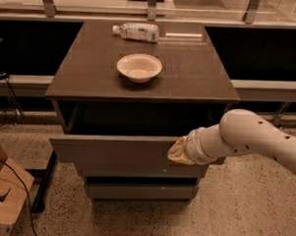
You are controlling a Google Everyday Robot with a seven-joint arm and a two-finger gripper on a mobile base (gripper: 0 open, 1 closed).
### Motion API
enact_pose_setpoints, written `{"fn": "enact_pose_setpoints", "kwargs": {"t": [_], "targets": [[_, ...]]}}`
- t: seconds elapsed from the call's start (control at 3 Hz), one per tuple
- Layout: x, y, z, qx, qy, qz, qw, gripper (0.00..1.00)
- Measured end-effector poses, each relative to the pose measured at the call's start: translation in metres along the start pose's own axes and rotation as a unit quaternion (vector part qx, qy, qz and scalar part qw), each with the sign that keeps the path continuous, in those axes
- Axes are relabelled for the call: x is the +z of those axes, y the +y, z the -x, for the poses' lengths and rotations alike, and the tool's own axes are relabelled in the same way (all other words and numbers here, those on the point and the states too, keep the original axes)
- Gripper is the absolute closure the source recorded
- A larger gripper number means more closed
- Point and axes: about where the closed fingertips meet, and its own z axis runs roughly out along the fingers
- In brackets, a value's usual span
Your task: Close top drawer
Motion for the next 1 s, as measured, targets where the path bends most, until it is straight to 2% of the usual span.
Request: {"fn": "enact_pose_setpoints", "kwargs": {"t": [0.33,1.0], "targets": [[0.007,-0.003,-0.003,0.004,-0.003,-0.014,0.9999,1.00],[0.035,-0.026,-0.012,0.011,-0.029,-0.039,0.9988,0.59]]}}
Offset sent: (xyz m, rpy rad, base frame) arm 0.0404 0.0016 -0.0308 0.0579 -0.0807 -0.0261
